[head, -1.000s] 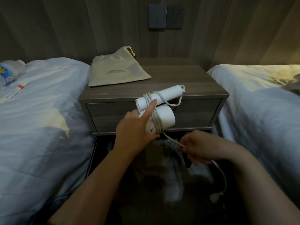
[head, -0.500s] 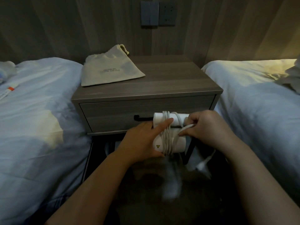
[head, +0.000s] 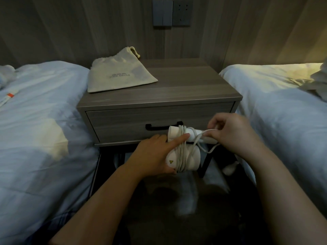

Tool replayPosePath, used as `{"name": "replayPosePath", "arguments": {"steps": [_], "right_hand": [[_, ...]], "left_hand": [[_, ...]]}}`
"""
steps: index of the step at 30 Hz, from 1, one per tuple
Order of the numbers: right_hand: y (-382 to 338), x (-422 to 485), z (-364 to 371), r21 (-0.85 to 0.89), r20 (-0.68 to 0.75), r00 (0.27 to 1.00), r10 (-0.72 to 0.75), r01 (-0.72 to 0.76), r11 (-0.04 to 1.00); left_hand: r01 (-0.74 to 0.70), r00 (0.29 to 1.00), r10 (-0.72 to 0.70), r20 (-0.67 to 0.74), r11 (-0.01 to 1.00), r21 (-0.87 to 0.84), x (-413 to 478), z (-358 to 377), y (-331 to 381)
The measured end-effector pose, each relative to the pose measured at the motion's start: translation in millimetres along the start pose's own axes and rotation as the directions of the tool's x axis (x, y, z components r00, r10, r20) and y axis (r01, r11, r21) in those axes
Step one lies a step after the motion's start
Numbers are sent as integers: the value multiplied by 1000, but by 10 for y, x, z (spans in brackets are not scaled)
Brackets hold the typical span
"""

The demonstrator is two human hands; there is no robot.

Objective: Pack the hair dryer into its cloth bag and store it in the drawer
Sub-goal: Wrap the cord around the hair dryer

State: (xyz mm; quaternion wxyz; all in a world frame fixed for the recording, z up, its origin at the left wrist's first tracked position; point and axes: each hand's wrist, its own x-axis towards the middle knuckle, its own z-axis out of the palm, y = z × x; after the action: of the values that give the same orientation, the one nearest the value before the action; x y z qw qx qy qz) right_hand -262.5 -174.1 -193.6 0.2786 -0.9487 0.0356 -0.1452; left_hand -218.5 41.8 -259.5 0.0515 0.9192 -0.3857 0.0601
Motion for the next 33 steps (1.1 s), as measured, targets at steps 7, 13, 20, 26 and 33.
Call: {"name": "replayPosePath", "arguments": {"steps": [7,13,20,26,33], "right_hand": [[11,3,-68,110,19,997,70,-71,991],[47,32,26,305,76,996,47,-68,950],[36,69,231,195,-92,989,112,-92,976],[-3,52,242,123,-134,987,89,-73,990],[42,49,324,85,-85,990,116,-108,990]], "left_hand": [[64,997,-62,46,996,-62,-14,43,-50],[43,997,-36,70,994,-105,-24,34,-41],[-80,997,82,15,994,-72,-28,-34,95],[-153,988,153,12,987,-48,-21,-7,150],[-153,986,154,56,988,-21,-28,32,180]]}}
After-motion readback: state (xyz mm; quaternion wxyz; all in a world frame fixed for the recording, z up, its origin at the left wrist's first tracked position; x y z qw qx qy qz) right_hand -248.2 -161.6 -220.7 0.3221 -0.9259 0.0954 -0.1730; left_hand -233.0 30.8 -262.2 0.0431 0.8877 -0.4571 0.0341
